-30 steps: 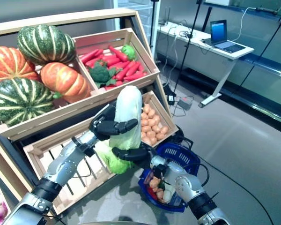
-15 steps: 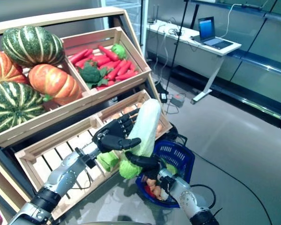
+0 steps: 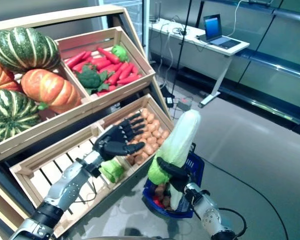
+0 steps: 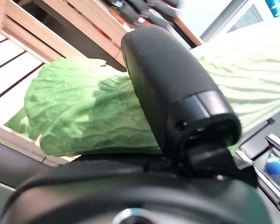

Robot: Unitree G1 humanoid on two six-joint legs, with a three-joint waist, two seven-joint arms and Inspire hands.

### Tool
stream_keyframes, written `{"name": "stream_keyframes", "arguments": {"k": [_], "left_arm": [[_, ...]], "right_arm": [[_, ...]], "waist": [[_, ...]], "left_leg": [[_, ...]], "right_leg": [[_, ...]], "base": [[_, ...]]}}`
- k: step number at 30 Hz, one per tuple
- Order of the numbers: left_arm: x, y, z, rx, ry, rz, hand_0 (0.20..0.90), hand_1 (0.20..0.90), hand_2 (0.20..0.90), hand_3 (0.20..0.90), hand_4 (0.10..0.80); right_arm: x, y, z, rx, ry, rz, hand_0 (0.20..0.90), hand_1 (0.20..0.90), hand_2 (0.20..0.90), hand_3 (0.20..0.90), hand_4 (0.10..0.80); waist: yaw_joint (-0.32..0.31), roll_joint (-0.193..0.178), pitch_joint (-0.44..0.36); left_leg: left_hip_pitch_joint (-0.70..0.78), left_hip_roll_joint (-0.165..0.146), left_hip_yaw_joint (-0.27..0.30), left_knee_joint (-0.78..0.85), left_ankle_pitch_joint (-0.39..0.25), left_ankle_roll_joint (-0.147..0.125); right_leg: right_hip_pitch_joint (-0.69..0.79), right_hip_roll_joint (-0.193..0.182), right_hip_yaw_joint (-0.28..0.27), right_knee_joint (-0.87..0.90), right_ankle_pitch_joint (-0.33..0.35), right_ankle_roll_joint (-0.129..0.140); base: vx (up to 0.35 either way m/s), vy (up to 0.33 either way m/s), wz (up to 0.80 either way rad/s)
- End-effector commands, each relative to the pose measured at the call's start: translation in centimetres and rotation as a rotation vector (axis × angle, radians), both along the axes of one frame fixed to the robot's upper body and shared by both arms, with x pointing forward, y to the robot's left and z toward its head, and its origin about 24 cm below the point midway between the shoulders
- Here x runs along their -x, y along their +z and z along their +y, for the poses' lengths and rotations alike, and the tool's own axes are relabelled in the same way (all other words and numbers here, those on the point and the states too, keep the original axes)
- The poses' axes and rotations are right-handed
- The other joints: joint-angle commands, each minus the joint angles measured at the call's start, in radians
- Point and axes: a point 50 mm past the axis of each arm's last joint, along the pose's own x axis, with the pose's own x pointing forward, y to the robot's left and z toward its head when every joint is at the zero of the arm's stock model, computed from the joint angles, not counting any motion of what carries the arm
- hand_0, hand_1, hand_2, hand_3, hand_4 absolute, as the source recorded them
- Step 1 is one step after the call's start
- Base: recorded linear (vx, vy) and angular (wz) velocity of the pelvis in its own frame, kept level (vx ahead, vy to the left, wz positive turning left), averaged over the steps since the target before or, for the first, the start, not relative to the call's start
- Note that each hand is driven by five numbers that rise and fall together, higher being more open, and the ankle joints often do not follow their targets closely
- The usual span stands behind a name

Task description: Put vegetables into the basket

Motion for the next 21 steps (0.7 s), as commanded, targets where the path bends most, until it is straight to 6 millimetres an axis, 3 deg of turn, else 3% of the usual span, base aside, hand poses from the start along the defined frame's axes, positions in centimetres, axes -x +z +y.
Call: {"name": "stream_keyframes", "arguments": {"k": [1, 6, 13, 17, 21], "left_arm": [[-1.3, 3.9, 3.4, -0.032, 0.190, -0.250, 0.900, 0.900, 0.900, 0.900, 0.800], [-1.1, 4.3, 5.9, -0.157, 0.349, -0.278, 0.900, 0.900, 0.900, 0.900, 0.800], [-1.5, 6.1, 8.7, -0.461, 0.541, -0.366, 0.900, 0.900, 0.900, 0.900, 0.800], [-1.9, 6.7, 10.0, -0.715, 0.604, -0.381, 0.900, 0.900, 0.900, 0.900, 0.800], [-2.6, 7.1, 11.5, -1.103, 0.650, -0.422, 0.900, 0.900, 0.900, 0.900, 0.800]], "right_arm": [[-2.6, 3.7, -2.6, -0.017, -0.158, -0.214, 0.300, 0.300, 0.300, 0.300, 0.400], [-2.2, 3.3, -4.1, 0.005, -0.206, -0.188, 0.300, 0.300, 0.300, 0.300, 0.400], [-2.6, 2.9, -6.1, 0.107, -0.251, -0.125, 0.300, 0.300, 0.300, 0.300, 0.400], [-2.8, 2.0, -7.9, 0.165, -0.323, -0.030, 0.300, 0.300, 0.300, 0.300, 0.400], [-2.5, 0.3, -9.9, 0.211, -0.397, 0.108, 0.300, 0.300, 0.300, 0.300, 0.400]], "waist": [[0.016, -0.006, -0.023], [0.017, -0.003, -0.014], [0.027, 0.001, -0.011], [0.041, 0.011, 0.000], [0.056, 0.026, 0.011]], "left_leg": [[0.027, 0.002, -0.001, 0.009, -0.122, 0.003], [0.023, 0.003, -0.002, 0.009, -0.118, 0.000], [0.023, 0.002, -0.007, 0.009, -0.120, -0.005], [0.016, 0.002, -0.011, 0.009, -0.118, -0.010], [0.023, 0.002, -0.018, 0.009, -0.121, -0.009]], "right_leg": [[0.003, 0.011, -0.006, 0.003, -0.023, -0.041], [-0.001, 0.011, -0.010, 0.003, -0.023, -0.044], [0.001, 0.009, -0.018, 0.003, -0.027, -0.041], [-0.005, 0.008, -0.026, 0.003, -0.027, -0.042], [0.002, 0.010, -0.028, 0.003, -0.033, -0.043]], "base": [[-0.001, -0.023, 0.04], [-0.005, -0.007, 0.03], [0.017, -0.011, 0.00], [0.019, -0.012, 0.00], [0.086, -0.011, 0.00]]}}
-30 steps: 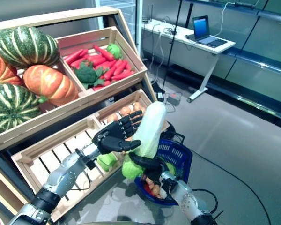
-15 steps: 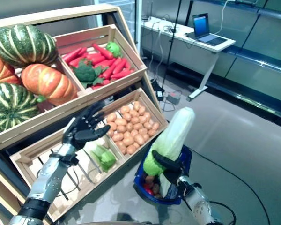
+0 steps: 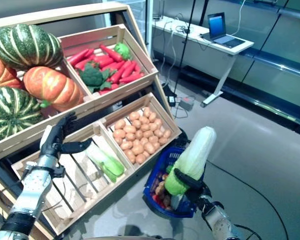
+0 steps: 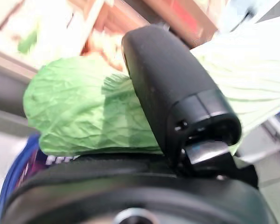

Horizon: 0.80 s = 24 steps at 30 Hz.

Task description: Put vegetables into the basket

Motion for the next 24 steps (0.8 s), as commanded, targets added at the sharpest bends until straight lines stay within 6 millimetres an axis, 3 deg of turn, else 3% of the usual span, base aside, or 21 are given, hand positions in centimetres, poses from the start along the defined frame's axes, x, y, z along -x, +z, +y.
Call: {"name": "stream_keyframes", "arguments": {"k": [1, 6, 10, 13, 21, 24], "left_arm": [[-3.5, 7.1, 0.6, -0.326, -0.003, -0.280, 0.900, 0.900, 0.900, 0.900, 0.800], [-3.9, 9.0, 1.2, -0.551, 0.029, -0.335, 0.900, 0.900, 0.900, 0.900, 0.800], [-5.8, 12.6, 0.7, -0.606, 0.085, -0.490, 0.900, 0.900, 0.900, 0.900, 0.800], [-7.1, 14.4, 0.6, -0.664, 0.132, -0.542, 0.900, 0.900, 0.900, 0.900, 0.800], [-8.1, 18.0, 0.9, -0.722, 0.219, -0.648, 0.900, 0.900, 0.900, 0.900, 0.800], [-8.0, 19.4, 0.6, -0.631, 0.236, -0.739, 0.900, 0.900, 0.900, 0.900, 0.800]], "right_arm": [[-5.0, 4.4, -3.7, 0.111, -0.105, -0.200, 0.300, 0.300, 0.300, 0.300, 0.400], [-4.8, 3.8, -5.1, 0.166, -0.155, -0.144, 0.300, 0.300, 0.300, 0.300, 0.400], [-10.1, 8.6, -5.8, 0.206, -0.172, -0.292, 0.300, 0.300, 0.300, 0.300, 0.400], [-12.5, 11.1, -5.7, 0.237, -0.172, -0.359, 0.300, 0.300, 0.300, 0.300, 0.400], [-15.6, 17.0, -7.0, 0.398, -0.093, -0.472, 0.300, 0.300, 0.300, 0.300, 0.400], [-16.2, 18.5, -7.3, 0.411, -0.112, -0.502, 0.300, 0.300, 0.300, 0.300, 0.400]], "waist": [[0.020, 0.023, 0.007], [0.029, 0.048, 0.042], [0.024, 0.087, 0.167], [0.013, 0.114, 0.238], [0.009, 0.154, 0.351], [0.015, 0.150, 0.379]], "left_leg": [[0.043, 0.005, -0.011, 0.009, -0.122, -0.008], [0.023, 0.012, -0.018, 0.009, -0.105, -0.018], [-0.102, 0.001, -0.044, 0.037, -0.066, -0.030], [-0.169, -0.009, -0.052, 0.084, -0.059, -0.038], [-0.351, -0.047, -0.049, 0.246, -0.075, -0.038], [-0.424, -0.057, -0.042, 0.327, -0.097, -0.036]], "right_leg": [[0.018, 0.012, -0.023, 0.007, -0.035, -0.043], [-0.001, 0.013, -0.027, 0.007, -0.032, -0.058], [-0.138, 0.001, -0.039, 0.090, -0.039, -0.077], [-0.209, -0.006, -0.036, 0.155, -0.052, -0.085], [-0.403, -0.040, -0.060, 0.351, -0.103, -0.096], [-0.478, -0.056, -0.064, 0.443, -0.130, -0.096]], "base": [[0.170, -0.014, 0.02], [0.063, -0.010, 0.01], [-0.302, 0.043, 0.02], [-0.210, 0.034, 0.10], [-0.142, 0.030, -0.01], [-0.122, -0.003, 0.06]]}}
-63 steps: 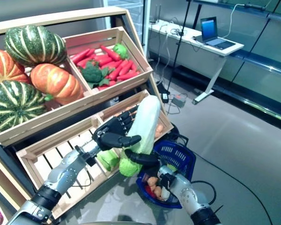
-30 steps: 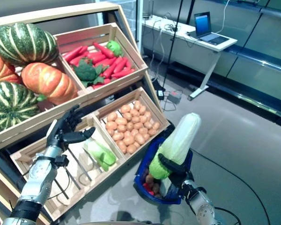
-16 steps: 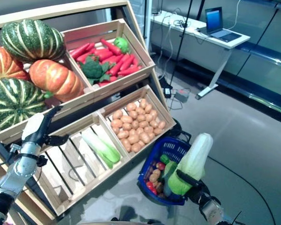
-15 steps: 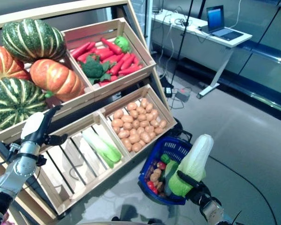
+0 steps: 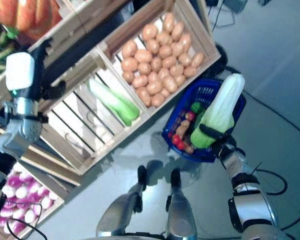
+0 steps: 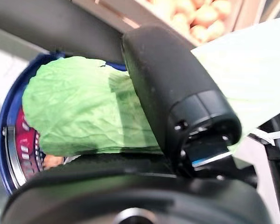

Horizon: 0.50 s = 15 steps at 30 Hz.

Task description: Put vegetables into the basket

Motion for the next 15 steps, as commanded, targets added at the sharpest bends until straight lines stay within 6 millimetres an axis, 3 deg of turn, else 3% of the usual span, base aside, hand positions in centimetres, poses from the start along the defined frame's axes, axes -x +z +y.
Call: {"name": "stream_keyframes", "arguments": {"k": [1, 5, 8, 15], "left_arm": [[0.1, 4.3, 0.8, 0.125, 0.004, -0.187, 0.900, 0.900, 0.900, 0.900, 0.800], [0.2, 6.2, -1.2, 0.221, -0.108, -0.308, 0.900, 0.900, 0.900, 0.900, 0.800], [0.4, 7.1, -3.4, 0.269, -0.218, -0.358, 0.900, 0.900, 0.900, 0.900, 0.800], [1.0, 7.7, -6.0, 0.252, -0.327, -0.415, 0.900, 0.900, 0.900, 0.900, 0.800]], "right_arm": [[-1.5, 5.7, -1.9, 0.122, -0.023, -0.192, 0.300, 0.300, 0.300, 0.300, 0.400], [-2.7, 7.6, -1.4, 0.127, -0.051, -0.230, 0.300, 0.300, 0.300, 0.300, 0.400], [-3.5, 9.0, -0.9, 0.107, -0.098, -0.254, 0.300, 0.300, 0.300, 0.300, 0.400], [-5.0, 12.4, 0.5, 0.115, -0.113, -0.337, 0.300, 0.300, 0.300, 0.300, 0.400]], "waist": [[-0.015, -0.029, 0.010], [-0.006, -0.044, 0.037], [0.001, -0.060, 0.037], [0.012, -0.068, 0.037]], "left_leg": [[-0.084, -0.052, -0.005, 0.269, -0.212, -0.016], [-0.219, -0.059, 0.009, 0.425, -0.262, -0.005], [-0.392, -0.053, 0.016, 0.603, -0.316, 0.014], [-0.631, -0.028, 0.021, 0.860, -0.404, 0.050]], "right_leg": [[-0.064, -0.041, -0.034, 0.215, -0.146, -0.077], [-0.203, -0.068, -0.031, 0.392, -0.196, -0.085], [-0.370, -0.094, -0.024, 0.575, -0.241, -0.105], [-0.603, -0.086, 0.012, 0.803, -0.291, -0.127]], "base": [[-0.091, -0.010, 0.06], [-0.107, -0.024, 0.14], [-0.097, -0.044, 0.18], [-0.018, -0.045, 0.05]]}}
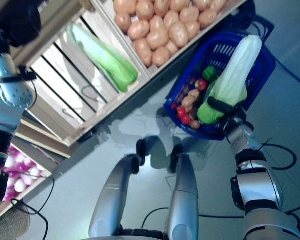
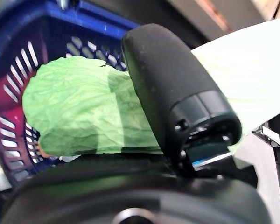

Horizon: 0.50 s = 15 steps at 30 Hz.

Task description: Put vegetables into the basket

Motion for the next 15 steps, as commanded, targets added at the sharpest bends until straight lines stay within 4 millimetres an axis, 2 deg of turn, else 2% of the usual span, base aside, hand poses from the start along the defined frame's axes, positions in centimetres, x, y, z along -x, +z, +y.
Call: {"name": "stream_keyframes", "arguments": {"k": [1, 7, 11, 12, 13, 14, 15], "left_arm": [[0.2, -2.4, -3.7, -0.100, -0.156, 0.020, 0.900, 0.900, 0.900, 0.900, 0.800], [0.1, -1.2, -3.4, -0.113, -0.137, 0.006, 0.900, 0.900, 0.900, 0.900, 0.800], [0.2, -0.4, -3.4, -0.153, -0.114, -0.010, 0.900, 0.900, 0.900, 0.900, 0.800], [0.3, -0.2, -3.3, -0.168, -0.101, -0.011, 0.900, 0.900, 0.900, 0.900, 0.800], [0.2, 0.1, -3.3, -0.187, -0.080, -0.011, 0.900, 0.900, 0.900, 0.900, 0.800], [0.2, 0.4, -3.2, -0.208, -0.059, -0.003, 0.900, 0.900, 0.900, 0.900, 0.800], [0.2, 0.4, -3.0, -0.225, -0.037, 0.008, 0.900, 0.900, 0.900, 0.900, 0.800]], "right_arm": [[-1.2, 5.7, 0.4, 0.084, -0.024, -0.216, 0.300, 0.300, 0.300, 0.300, 0.400], [-1.6, 8.6, 0.2, 0.107, -0.078, -0.262, 0.300, 0.300, 0.300, 0.300, 0.400], [-1.8, 9.4, 0.3, 0.132, -0.041, -0.251, 0.300, 0.300, 0.300, 0.300, 0.400], [-1.9, 9.5, 0.4, 0.137, -0.019, -0.248, 0.340, 0.340, 0.340, 0.340, 0.427], [-1.9, 9.7, 0.4, 0.149, -0.015, -0.238, 0.848, 0.848, 0.848, 0.848, 0.765], [-1.8, 9.8, 0.2, 0.168, -0.013, -0.238, 0.900, 0.900, 0.900, 0.900, 0.800], [-1.8, 9.9, 0.1, 0.176, -0.007, -0.243, 0.900, 0.900, 0.900, 0.900, 0.800]], "waist": [[-0.008, -0.030, -0.005], [-0.009, -0.021, -0.005], [-0.006, -0.016, -0.005], [-0.006, -0.015, -0.005], [-0.005, -0.014, -0.005], [-0.005, -0.014, -0.005], [-0.006, -0.015, -0.005]], "left_leg": [[-0.009, -0.004, 0.044, 0.070, -0.120, 0.046], [-0.130, -0.004, 0.041, 0.212, -0.163, 0.063], [-0.181, -0.008, 0.038, 0.277, -0.184, 0.070], [-0.192, -0.009, 0.038, 0.295, -0.191, 0.070], [-0.208, -0.010, 0.036, 0.317, -0.199, 0.071], [-0.221, -0.011, 0.035, 0.339, -0.206, 0.071], [-0.229, -0.010, 0.035, 0.352, -0.211, 0.074]], "right_leg": [[-0.016, 0.032, 0.007, 0.036, 0.006, -0.058], [-0.133, 0.032, 0.023, 0.167, -0.021, -0.060], [-0.182, 0.031, 0.029, 0.221, -0.034, -0.062], [-0.192, 0.031, 0.030, 0.236, -0.038, -0.064], [-0.208, 0.032, 0.032, 0.255, -0.045, -0.066], [-0.220, 0.031, 0.032, 0.273, -0.052, -0.067], [-0.227, 0.031, 0.031, 0.285, -0.056, -0.069]], "base": [[0.022, -0.017, -0.06], [0.012, -0.006, -0.05], [0.007, 0.002, 0.00], [0.000, 0.000, 0.00], [0.000, 0.000, 0.00], [0.000, 0.000, 0.00], [0.000, 0.000, 0.00]]}}
